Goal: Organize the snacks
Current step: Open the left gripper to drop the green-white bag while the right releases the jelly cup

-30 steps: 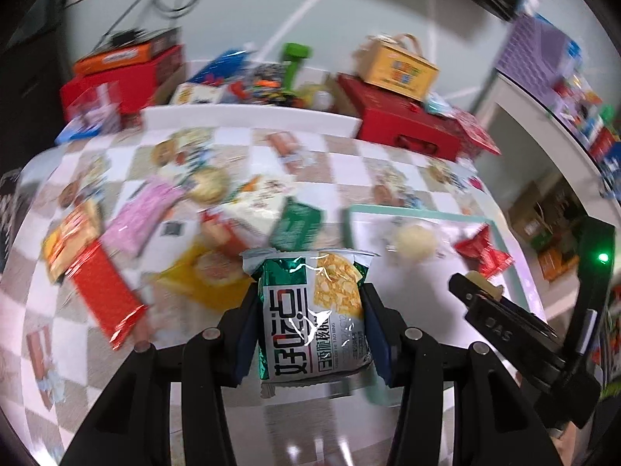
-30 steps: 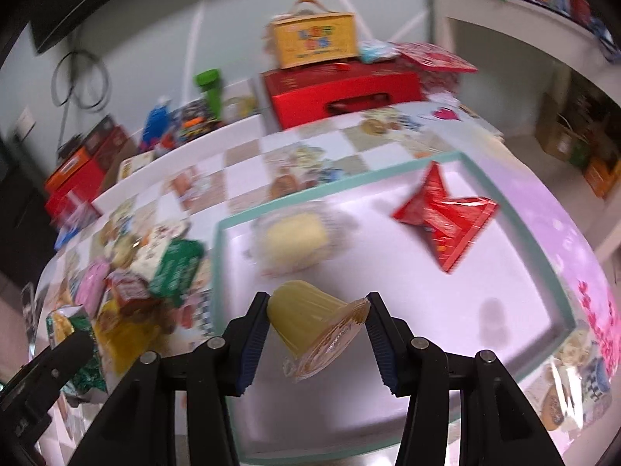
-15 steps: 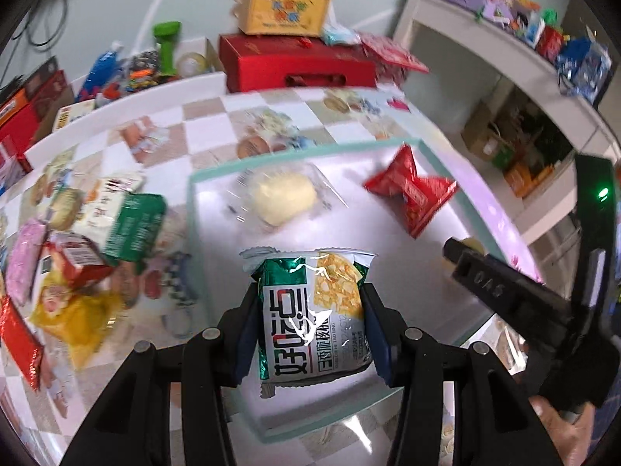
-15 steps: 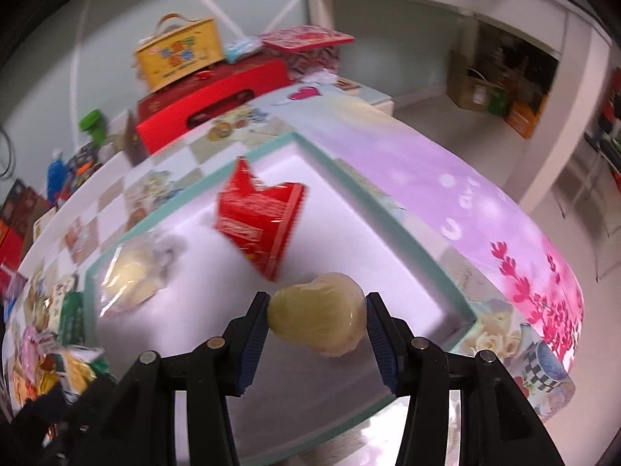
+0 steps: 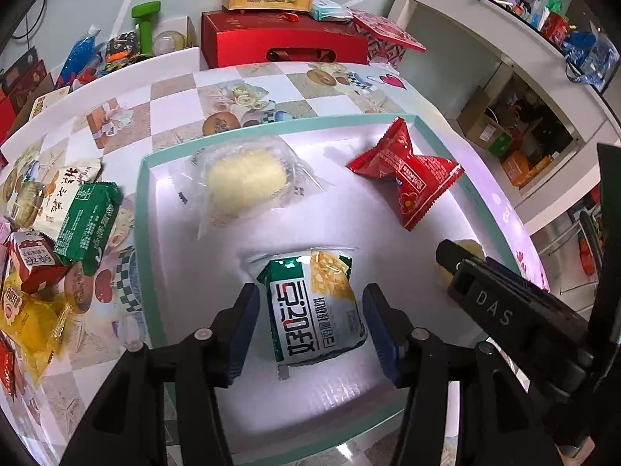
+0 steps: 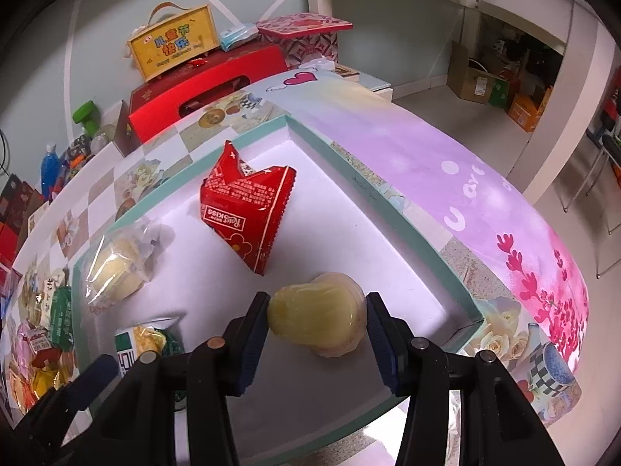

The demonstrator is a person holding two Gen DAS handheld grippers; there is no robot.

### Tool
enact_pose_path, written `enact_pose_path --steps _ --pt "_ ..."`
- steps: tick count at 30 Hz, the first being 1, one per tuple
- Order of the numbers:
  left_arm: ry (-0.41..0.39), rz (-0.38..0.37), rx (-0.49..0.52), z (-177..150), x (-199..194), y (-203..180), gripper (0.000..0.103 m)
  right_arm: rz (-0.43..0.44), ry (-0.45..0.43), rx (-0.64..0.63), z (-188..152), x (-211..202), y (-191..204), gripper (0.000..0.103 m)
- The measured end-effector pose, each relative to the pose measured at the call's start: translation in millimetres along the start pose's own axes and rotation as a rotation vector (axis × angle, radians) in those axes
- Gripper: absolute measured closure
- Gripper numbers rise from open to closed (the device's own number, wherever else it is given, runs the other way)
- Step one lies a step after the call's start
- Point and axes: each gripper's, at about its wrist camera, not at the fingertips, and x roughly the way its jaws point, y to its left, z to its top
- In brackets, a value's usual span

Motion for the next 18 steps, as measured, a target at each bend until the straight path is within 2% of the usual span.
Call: enact_pose_path --steps 3,7,14,15,16,18 --pt "-0.01 0.004 -0.014 1 -5 3 0.042 0.004 0.002 0.004 1 0 1 0.049" --pt "-0.027 0.023 -0.024 3 -12 6 0.025 -0.002 -0.014 0.014 2 -4 -1 0.039" --pt "-0.05 0.044 -0.039 5 -19 11 0.024 0.011 -0.005 0.034 3 -4 -4 0.022" --pt "-0.053 0.051 -0.042 6 -19 12 0.021 0.014 -0.004 0.038 3 -3 -5 0.019" --pt "-0.058 0.066 -0.046 6 -20 14 0.012 0.018 -0.004 0.043 3 -3 -6 0.016" --pt "-0.08 0.094 -0.052 7 -23 18 0.008 0.019 -0.01 0.051 2 -4 -7 0.0"
